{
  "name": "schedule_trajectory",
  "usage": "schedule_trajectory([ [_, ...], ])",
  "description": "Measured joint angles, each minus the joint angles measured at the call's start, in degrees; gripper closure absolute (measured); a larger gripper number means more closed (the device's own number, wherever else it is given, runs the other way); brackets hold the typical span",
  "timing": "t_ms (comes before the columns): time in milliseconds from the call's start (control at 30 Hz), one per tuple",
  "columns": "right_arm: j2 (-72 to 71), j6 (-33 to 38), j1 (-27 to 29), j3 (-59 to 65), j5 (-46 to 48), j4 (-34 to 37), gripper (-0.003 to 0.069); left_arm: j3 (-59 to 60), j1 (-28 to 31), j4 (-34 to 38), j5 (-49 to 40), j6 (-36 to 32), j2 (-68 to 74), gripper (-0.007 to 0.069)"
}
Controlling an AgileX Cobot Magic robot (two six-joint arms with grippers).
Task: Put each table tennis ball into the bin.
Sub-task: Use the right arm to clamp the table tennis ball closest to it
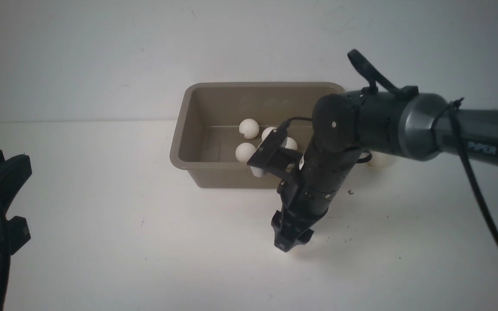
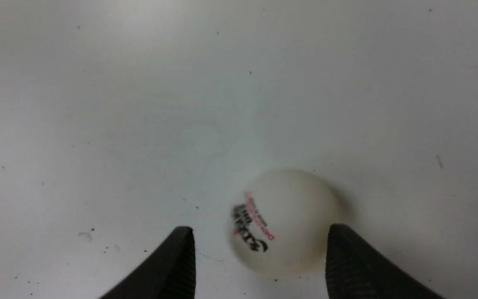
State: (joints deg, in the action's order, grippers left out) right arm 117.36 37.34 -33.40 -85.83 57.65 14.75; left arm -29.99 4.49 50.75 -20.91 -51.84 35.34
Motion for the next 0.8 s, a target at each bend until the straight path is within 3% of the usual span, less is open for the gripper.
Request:
schedule_trajectory([
  [533,3.1,-0.1,0.0,0.0,-4.3,-0.8,0.024,0.0,0.0,0.0,-1.2,-0.5,0.0,0.0429],
  [800,2.5,-0.1,0.0,0.0,5.2,2.5,0.0239,0.0,0.0,0.0,-1.2,-0.8,0.0,0.0429],
])
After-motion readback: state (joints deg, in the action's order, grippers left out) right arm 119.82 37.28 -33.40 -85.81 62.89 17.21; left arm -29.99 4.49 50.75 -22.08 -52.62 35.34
